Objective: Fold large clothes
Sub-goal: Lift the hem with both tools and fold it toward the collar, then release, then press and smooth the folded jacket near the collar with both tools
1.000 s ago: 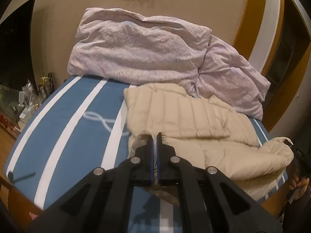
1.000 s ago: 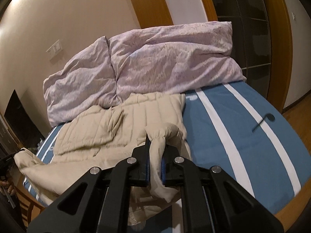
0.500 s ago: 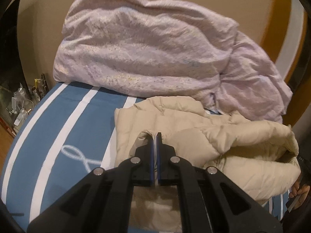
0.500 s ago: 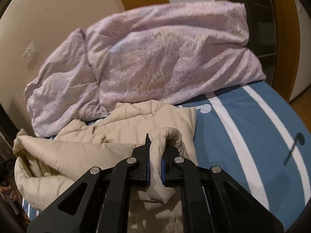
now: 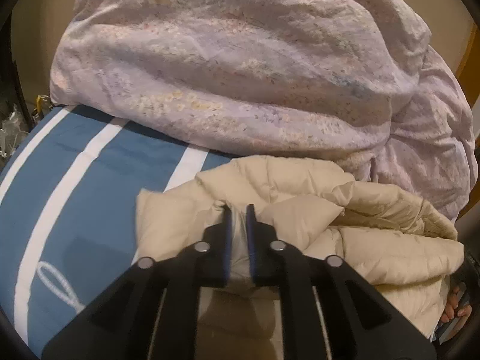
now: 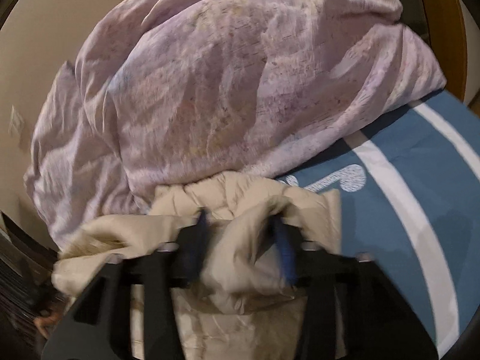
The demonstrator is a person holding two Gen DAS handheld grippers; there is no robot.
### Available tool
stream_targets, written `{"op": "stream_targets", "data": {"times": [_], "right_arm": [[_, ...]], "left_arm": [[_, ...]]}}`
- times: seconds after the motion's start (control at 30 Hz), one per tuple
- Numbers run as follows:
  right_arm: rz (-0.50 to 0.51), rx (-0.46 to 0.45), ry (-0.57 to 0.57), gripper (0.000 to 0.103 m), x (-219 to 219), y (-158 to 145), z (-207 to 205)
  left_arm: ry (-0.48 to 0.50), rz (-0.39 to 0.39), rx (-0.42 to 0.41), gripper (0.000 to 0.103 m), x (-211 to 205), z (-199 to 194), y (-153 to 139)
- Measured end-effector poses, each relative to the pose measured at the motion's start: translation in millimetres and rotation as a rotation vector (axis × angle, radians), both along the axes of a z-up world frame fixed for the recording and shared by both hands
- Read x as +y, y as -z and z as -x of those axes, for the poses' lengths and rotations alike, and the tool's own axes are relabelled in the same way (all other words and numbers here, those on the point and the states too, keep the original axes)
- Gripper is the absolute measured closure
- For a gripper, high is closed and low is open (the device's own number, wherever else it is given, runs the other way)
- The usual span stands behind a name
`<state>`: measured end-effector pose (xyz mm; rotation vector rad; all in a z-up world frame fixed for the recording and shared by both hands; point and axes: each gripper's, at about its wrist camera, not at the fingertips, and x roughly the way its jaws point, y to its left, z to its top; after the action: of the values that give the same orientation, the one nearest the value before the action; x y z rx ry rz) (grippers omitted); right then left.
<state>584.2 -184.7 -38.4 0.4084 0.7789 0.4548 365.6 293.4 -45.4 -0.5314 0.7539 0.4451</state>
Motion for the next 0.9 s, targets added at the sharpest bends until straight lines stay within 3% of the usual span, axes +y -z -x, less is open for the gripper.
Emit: {"op": "stream_targets", "data": {"times": [0.13,0.3,0.57,0.9], "right_arm": [[0.031,-0.046,0.016,0.031,3,-13,-1],[0.044,-0.104,0.025,0.030,-2,-34,20],[0.148,-0.174,-0.009,0.030,12,-51,62],[0.306,-0.123,-0.044,0.034,47,-13,52]], "left_arm": [[-0.014,-0.006,-0.008,0.052,3,-10,-3],[-0.023,-0.063,-0.016,0.032,-2,0,-24],[-0.016,-0.116,-0.045,0.024,-22,42,-53],[0.030,-0.100,0.030,0.024,-52,23,-22]]}}
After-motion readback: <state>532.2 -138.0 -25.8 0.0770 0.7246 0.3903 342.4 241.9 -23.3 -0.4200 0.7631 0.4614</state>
